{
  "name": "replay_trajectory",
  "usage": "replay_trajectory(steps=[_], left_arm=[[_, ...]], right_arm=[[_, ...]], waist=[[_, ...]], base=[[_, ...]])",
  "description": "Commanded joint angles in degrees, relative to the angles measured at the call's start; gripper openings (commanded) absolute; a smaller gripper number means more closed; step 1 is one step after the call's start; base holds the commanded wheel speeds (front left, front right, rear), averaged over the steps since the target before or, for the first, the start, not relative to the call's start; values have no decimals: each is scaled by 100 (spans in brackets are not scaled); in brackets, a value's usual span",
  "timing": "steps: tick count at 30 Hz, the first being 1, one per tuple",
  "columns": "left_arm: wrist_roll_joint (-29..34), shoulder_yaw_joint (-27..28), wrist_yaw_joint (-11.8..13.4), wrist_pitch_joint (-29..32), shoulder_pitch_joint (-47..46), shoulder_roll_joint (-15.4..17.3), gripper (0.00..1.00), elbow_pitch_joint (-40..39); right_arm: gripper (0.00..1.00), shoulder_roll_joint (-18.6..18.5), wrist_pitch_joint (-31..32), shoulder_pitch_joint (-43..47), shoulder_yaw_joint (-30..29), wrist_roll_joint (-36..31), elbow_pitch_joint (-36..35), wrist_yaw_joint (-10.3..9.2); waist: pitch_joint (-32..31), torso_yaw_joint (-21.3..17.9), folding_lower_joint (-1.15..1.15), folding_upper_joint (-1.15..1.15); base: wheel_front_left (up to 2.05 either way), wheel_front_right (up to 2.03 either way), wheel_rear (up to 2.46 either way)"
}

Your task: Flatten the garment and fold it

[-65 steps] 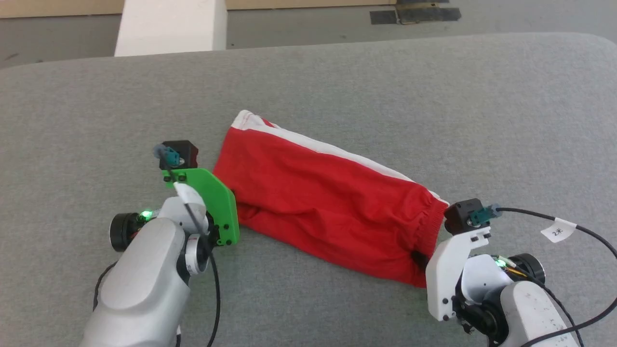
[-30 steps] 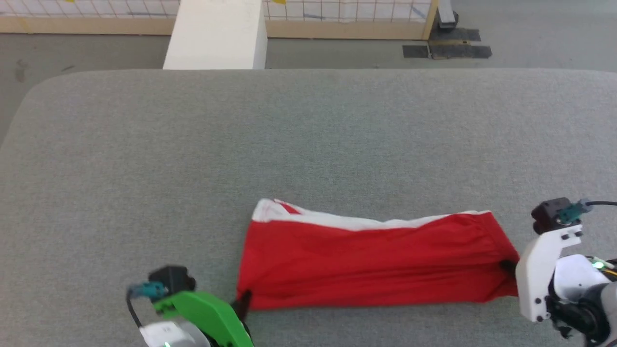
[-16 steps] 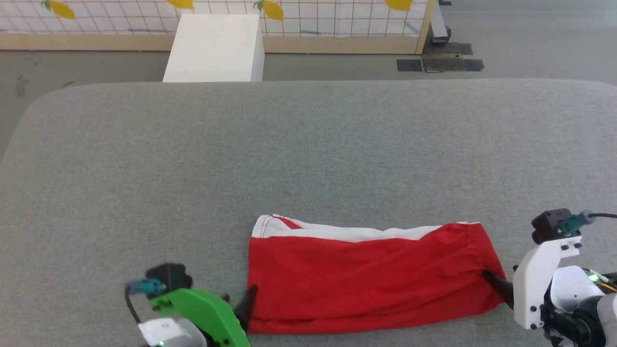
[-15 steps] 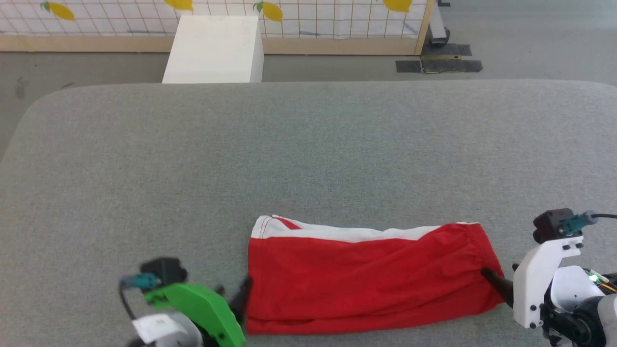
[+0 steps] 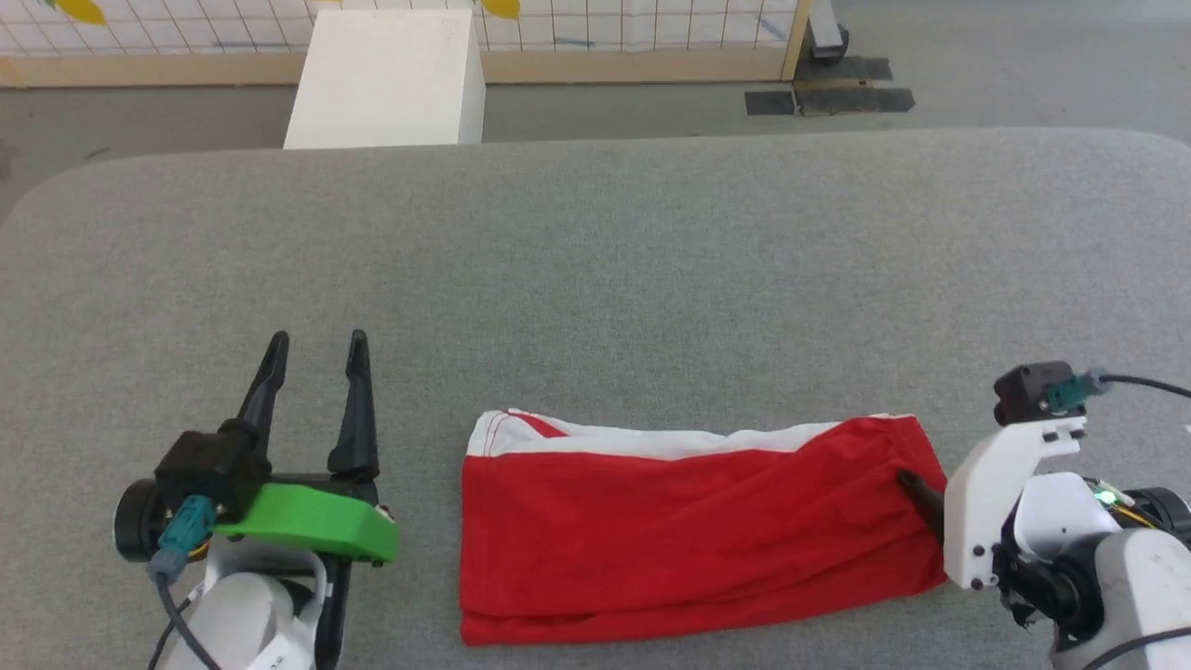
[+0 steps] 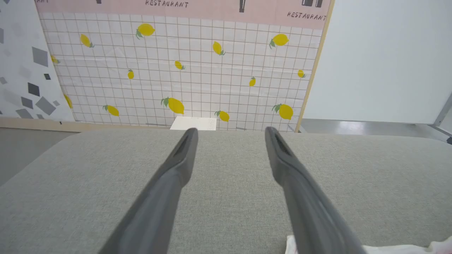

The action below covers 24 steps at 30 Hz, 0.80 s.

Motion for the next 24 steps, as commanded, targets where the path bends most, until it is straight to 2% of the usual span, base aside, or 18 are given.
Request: replay_trajectory(steps=[1, 7, 8, 10, 13, 17, 20, 21, 24], left_arm=[[104, 19, -54, -43, -145, -79, 100, 42], [407, 429, -274, -55, -88, -511, 100, -21], [450, 499, -319, -55, -55, -557, 100, -32], [513, 630, -394, -55, -2, -642, 100, -57], [603, 800, -487, -56, 81, -746, 100, -99], [710, 1003, -610, -56, 132, -862, 100, -166], [791, 1107, -696, -56, 135, -940, 100, -186], [864, 1176, -766, -56, 138, -1018, 100, -178], [911, 1218, -818, -56, 165, -1090, 100, -136]], right_arm=[[100, 14, 57, -130, 17, -116, 145, -9], [100, -19, 223, -298, 212, -229, 794, -9], [45, -26, 238, -305, 230, -172, 855, -9], [0, -73, 171, -338, 222, -79, 898, -9], [0, -264, 151, -398, 96, 30, 968, -9], [0, -721, 137, -571, -357, 36, 1118, -9], [0, -1089, 81, -719, -793, -131, 1290, -9], [0, -1301, 97, -803, -1097, -419, 1480, -9], [0, -1422, 180, -846, -1100, -562, 1554, -9]], waist=[[113, 53, 0, 0], [296, 159, 0, 0], [306, 164, 0, 0], [317, 166, 0, 0], [310, 163, 0, 0], [330, 171, 0, 0], [349, 178, 0, 0], [346, 173, 0, 0], [318, 151, 0, 0]], base=[[0, 0, 0], [0, 0, 0], [0, 0, 0], [0, 0, 0], [0, 0, 0], [0, 0, 0], [0, 0, 0], [0, 0, 0], [0, 0, 0]])
